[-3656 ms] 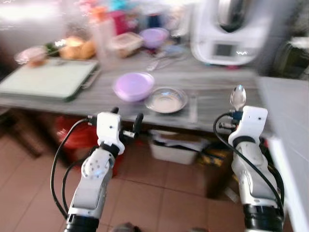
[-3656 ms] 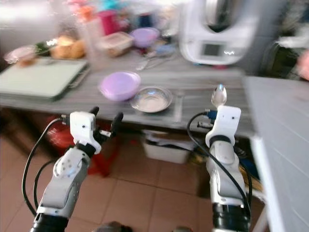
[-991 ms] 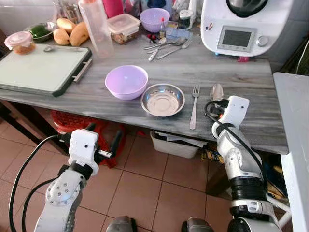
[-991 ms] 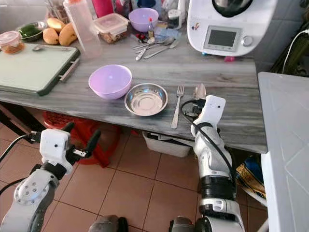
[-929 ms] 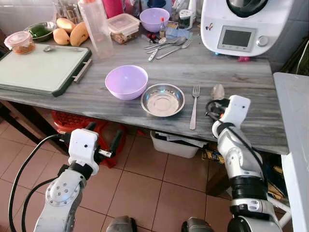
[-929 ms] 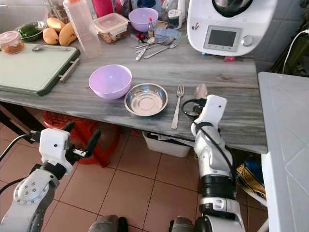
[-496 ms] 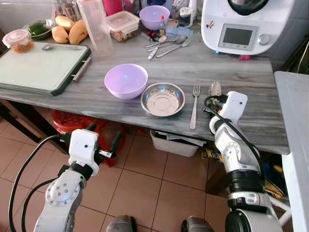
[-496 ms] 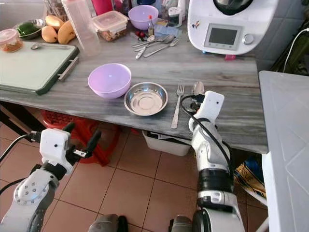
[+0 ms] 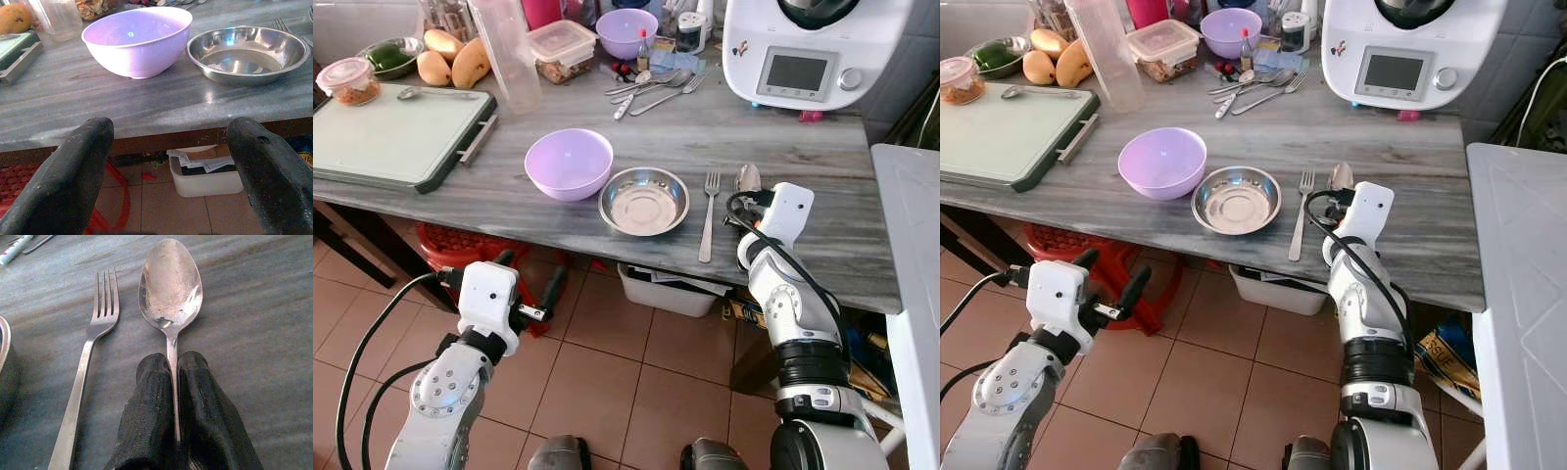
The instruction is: Setting the table
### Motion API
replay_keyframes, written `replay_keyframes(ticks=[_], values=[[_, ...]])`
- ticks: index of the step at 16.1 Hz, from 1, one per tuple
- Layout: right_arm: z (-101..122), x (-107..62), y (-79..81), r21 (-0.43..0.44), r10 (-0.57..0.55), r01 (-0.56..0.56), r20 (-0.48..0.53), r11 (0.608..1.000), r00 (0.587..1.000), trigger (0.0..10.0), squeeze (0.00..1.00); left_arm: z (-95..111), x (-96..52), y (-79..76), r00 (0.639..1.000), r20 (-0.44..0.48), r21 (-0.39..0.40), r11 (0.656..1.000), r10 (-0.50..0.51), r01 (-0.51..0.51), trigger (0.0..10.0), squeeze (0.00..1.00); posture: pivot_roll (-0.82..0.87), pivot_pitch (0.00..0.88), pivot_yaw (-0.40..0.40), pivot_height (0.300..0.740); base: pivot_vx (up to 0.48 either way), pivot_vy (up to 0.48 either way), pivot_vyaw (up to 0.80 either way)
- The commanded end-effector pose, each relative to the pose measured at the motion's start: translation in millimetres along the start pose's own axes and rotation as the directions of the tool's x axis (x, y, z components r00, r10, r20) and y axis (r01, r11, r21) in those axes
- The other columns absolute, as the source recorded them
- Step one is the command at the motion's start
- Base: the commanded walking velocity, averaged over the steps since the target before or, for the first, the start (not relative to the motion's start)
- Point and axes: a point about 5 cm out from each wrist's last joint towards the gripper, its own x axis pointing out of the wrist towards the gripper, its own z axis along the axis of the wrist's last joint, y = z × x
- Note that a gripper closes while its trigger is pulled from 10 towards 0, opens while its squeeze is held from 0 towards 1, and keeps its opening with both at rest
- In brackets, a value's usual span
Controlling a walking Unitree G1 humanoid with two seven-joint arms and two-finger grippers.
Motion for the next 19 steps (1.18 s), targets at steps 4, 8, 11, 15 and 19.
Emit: replay_keyframes(ticks=[4,8,11,15,19], values=[[-4,1.2,1.0,0.006,0.007,-0.006,-0.030,1.000,1.000,10.0,0.00,3,-0.7,1.1,1.000,0.006,0.006,1.000,-0.003,0.003,10.0,0.00,0.05,0.116,0.080,0.740,0.000,0.000,0.00],[-4,1.2,1.0,0.006,0.007,-0.006,-0.030,1.000,1.000,10.0,0.00,3,-0.7,1.1,1.000,0.006,0.006,1.000,-0.003,0.003,10.0,0.00,0.05,0.116,0.080,0.740,0.000,0.000,0.00],[-4,1.2,1.0,0.006,0.007,-0.006,-0.030,1.000,1.000,10.0,0.00,3,-0.7,1.1,1.000,0.006,0.006,1.000,-0.003,0.003,10.0,0.00,0.05,0.116,0.080,0.740,0.000,0.000,0.00],[-16,-1.3,14.4,0.006,0.083,-0.083,-0.093,0.997,0.992,10.0,0.00,4,4.2,-2.8,1.000,0.012,-0.004,1.000,-0.013,0.013,10.0,0.00,0.05,0.114,0.081,0.740,0.000,0.000,0.00],[-19,-2.4,14.1,0.002,0.089,-0.089,-0.108,0.996,0.990,10.0,0.00,4,5.1,-3.2,1.000,0.013,-0.005,1.000,-0.014,0.014,10.0,0.00,0.04,0.113,0.080,0.740,0.000,0.000,0.00]])
